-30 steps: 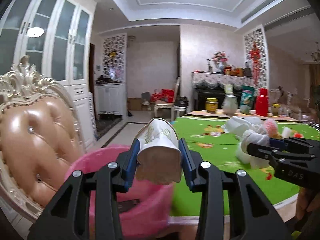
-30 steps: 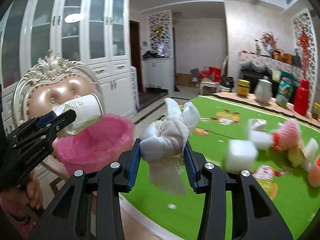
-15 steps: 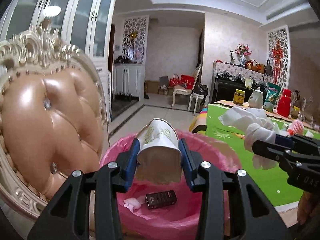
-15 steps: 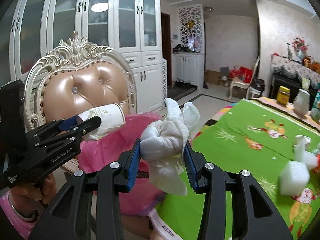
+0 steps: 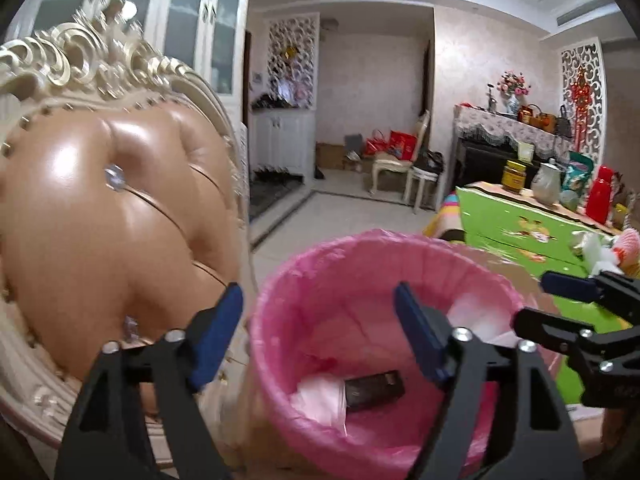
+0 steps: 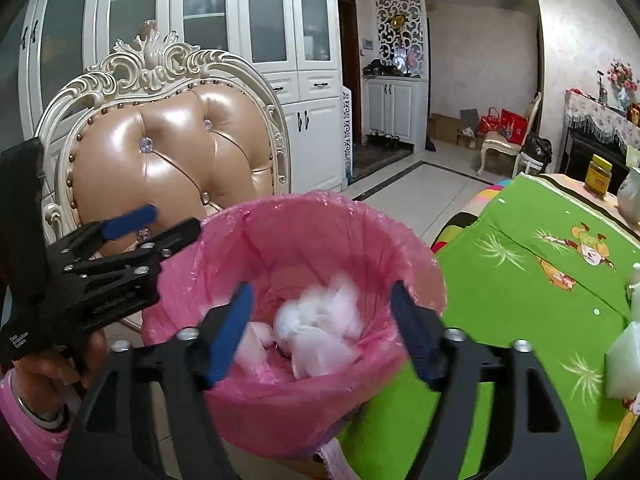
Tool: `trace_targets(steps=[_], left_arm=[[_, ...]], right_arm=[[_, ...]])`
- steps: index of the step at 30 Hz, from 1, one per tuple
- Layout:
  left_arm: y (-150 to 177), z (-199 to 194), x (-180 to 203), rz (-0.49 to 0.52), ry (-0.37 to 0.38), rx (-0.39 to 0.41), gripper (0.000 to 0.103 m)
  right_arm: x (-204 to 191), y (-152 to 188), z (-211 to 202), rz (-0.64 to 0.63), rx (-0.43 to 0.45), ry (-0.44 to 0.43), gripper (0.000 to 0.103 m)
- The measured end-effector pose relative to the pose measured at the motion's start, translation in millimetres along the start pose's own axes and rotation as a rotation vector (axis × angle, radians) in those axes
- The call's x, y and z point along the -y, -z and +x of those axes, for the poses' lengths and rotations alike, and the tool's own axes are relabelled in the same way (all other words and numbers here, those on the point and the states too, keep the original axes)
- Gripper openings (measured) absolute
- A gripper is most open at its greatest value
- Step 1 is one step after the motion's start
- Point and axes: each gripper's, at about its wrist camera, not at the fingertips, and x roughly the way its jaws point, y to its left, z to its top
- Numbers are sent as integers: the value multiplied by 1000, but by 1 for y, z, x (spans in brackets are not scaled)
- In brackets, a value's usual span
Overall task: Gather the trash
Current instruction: 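Carry the cup and tissue to the wastebasket and release both, then move both open tools back over the table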
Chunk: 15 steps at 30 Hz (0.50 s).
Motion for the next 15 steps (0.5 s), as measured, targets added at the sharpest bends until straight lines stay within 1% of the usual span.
trace_targets(steps=[3,5,6,8,11,15], left_arm=[[0,-11,0,7,-32,24,86],[-2,-17,-1,-3,-51,38,96],[-2,-20,-1,-6,-57,46,97],[-4,-27,5,6,-60,61,98],[-6,-36,23,43,-40,75,98],[-7,-49,59,104,30,90,98]], right_arm=[[3,1,-10,0,18,11,71],[4,2,-17,4,28,15,71],[5,3,-22,3,32,20,71],[6,6,-32,-8,36,45,71],[14,16,-48,-13,31,95,77],[39,30,-75,9,32,165,81]])
